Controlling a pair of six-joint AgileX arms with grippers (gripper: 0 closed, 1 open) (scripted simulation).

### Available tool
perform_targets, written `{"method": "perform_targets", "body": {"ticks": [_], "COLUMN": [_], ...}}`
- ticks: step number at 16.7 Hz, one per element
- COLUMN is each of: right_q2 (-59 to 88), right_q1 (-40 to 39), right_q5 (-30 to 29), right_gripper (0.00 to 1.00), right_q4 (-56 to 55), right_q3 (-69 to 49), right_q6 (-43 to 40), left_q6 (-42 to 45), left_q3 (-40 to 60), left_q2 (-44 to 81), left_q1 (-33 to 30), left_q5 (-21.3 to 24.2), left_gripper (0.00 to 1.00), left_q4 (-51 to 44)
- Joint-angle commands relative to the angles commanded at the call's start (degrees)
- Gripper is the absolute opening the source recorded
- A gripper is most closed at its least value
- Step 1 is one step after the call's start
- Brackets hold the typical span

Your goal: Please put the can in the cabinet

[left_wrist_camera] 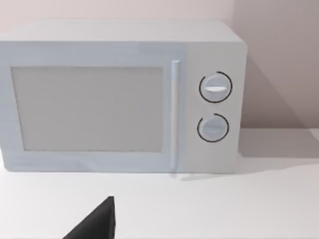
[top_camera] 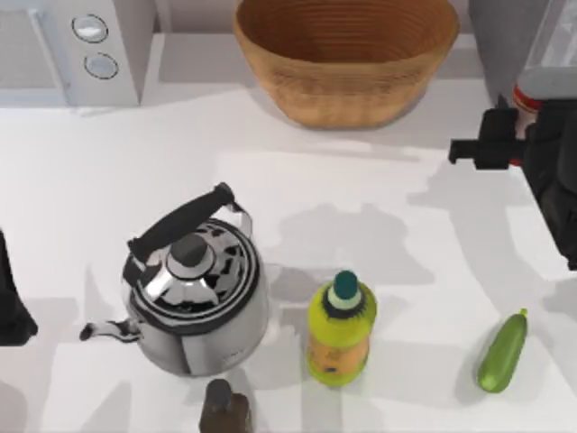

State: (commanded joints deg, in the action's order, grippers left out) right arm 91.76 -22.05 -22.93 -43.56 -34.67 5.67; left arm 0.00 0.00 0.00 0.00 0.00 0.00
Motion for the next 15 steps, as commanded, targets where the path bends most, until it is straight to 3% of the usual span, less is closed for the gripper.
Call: {"method": "perform_targets", "body": {"ticks": [10, 15], "right_q2": [-5.16, -18.64], "right_q1": [0.47, 3.83], "right_q5": [0.51, 4.00], "right_gripper": [0.00, 0.00], "right_q4": [4.24, 10.38], "right_q3": [-0.22, 5.22], "right_q6": [0.03, -0.86], "left_q6": [0.00, 0.00], "left_q3": [0.00, 0.00], "left_q2": [0.00, 0.00], "left_q1": [0.00, 0.00], "left_q5": [0.00, 0.00], "left_gripper": [1.00, 1.00], "left_q4": [0.00, 0.00]}}
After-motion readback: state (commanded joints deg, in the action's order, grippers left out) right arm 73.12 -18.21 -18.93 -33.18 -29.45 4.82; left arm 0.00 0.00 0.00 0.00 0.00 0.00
